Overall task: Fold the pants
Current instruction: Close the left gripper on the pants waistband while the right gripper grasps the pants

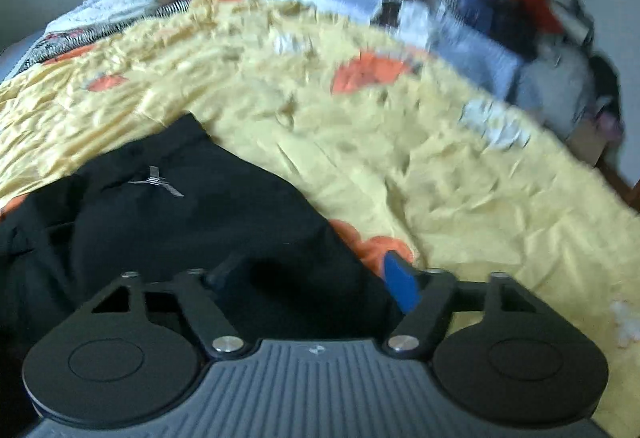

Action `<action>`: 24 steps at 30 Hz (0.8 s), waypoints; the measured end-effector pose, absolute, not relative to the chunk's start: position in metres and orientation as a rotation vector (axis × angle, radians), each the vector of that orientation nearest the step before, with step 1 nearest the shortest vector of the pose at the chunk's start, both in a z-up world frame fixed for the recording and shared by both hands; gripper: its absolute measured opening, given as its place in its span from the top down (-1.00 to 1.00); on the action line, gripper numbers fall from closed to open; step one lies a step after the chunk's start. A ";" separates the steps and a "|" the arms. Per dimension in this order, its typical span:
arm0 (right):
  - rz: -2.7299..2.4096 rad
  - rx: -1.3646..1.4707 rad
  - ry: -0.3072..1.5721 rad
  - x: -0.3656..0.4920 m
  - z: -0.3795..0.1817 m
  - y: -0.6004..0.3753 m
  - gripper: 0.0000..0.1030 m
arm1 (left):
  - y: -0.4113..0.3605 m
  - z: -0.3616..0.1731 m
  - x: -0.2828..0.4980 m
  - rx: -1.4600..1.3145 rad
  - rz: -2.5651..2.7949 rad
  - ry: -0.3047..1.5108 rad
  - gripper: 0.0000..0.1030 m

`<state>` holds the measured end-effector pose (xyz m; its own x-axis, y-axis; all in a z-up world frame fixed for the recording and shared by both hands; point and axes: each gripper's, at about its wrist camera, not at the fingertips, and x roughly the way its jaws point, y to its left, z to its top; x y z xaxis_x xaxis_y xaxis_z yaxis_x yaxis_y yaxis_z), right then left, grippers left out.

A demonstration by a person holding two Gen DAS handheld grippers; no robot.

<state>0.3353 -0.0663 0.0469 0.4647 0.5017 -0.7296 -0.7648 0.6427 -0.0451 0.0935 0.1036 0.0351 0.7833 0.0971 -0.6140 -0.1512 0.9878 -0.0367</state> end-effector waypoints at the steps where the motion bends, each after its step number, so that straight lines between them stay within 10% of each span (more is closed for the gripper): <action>1: 0.812 -0.381 0.780 0.344 0.042 -0.066 -0.31 | 0.107 0.037 0.099 -0.094 0.137 0.661 -0.99; 5: 0.850 -0.290 0.836 0.363 0.035 -0.070 -0.16 | 0.121 0.045 0.129 -0.144 0.136 0.673 -0.98; 7: 0.908 -0.312 0.818 0.356 0.037 -0.070 0.63 | 0.130 0.051 0.150 -0.194 0.129 0.674 -0.98; 9: 0.917 -0.385 0.780 0.342 0.039 -0.066 0.82 | 0.134 0.055 0.167 -0.225 0.110 0.676 -0.98; 24: 0.916 -0.956 0.275 0.156 0.053 -0.055 0.89 | 0.197 0.043 0.280 -0.804 0.006 0.815 -0.90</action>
<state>0.1562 -0.0553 0.0529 0.6078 0.5489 -0.5738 -0.7743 0.2492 -0.5817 0.2800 0.1971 0.0432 0.7026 -0.2884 -0.6505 -0.2980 0.7108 -0.6371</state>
